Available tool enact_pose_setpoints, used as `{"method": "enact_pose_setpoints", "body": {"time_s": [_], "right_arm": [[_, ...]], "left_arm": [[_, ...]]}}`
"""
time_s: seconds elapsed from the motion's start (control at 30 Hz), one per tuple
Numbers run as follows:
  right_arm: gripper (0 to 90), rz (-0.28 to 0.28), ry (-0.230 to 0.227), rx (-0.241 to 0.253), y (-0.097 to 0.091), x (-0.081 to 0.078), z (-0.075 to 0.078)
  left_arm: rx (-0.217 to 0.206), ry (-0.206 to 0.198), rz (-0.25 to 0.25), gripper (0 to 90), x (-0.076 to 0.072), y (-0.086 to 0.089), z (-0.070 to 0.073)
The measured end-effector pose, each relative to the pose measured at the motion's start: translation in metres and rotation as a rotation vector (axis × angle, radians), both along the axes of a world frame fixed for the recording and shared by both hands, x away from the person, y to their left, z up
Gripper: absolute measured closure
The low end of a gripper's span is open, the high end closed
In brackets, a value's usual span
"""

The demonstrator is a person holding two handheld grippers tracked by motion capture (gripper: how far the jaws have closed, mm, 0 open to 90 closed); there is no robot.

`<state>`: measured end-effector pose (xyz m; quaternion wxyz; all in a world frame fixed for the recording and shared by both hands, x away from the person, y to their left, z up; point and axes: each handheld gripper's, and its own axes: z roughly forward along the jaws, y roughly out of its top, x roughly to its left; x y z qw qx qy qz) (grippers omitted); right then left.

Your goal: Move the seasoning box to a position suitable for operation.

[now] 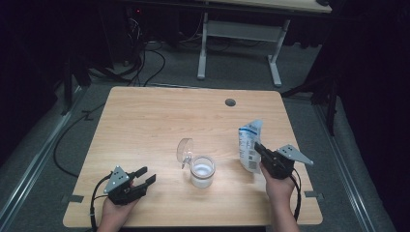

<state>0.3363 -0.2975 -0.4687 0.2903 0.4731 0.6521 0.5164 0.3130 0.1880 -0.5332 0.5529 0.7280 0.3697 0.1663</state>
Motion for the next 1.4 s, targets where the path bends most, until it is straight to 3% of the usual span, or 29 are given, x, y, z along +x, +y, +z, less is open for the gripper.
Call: {"method": "enact_pose_setpoints", "body": {"time_s": [0.53,1.1,1.4], "right_arm": [[90.0,0.017,-0.018,0.011,-0.001,0.006,-0.004],[90.0,-0.031,-0.044,0.014,-0.017,0.022,-0.010],[89.5,-0.056,-0.057,0.001,-0.025,0.012,-0.017]], "left_arm": [[-0.005,-0.002,0.012,48.7,0.000,0.001,0.000],[-0.002,-0.004,0.016,48.7,-0.001,0.000,0.000],[-0.004,-0.012,0.012,48.6,-0.002,0.000,0.000]]}}
